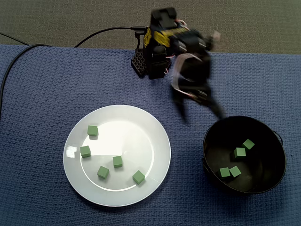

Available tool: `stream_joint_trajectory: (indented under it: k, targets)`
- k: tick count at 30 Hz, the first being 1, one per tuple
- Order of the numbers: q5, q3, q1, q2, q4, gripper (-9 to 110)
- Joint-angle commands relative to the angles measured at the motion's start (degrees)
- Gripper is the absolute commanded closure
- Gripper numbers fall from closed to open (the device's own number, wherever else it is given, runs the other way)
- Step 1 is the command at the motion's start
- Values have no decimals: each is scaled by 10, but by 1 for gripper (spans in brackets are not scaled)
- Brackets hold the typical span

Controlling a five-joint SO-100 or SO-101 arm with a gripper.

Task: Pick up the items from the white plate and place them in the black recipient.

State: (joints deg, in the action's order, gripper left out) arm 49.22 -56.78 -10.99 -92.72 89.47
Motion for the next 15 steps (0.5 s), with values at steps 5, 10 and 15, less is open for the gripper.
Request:
stream_joint_trajectory:
  k: [5,10,15]
  targets:
    - [445,-62,323,7,150,60]
    - [569,-126,449,98,20,59]
    - [605,-98,512,188,-3,59]
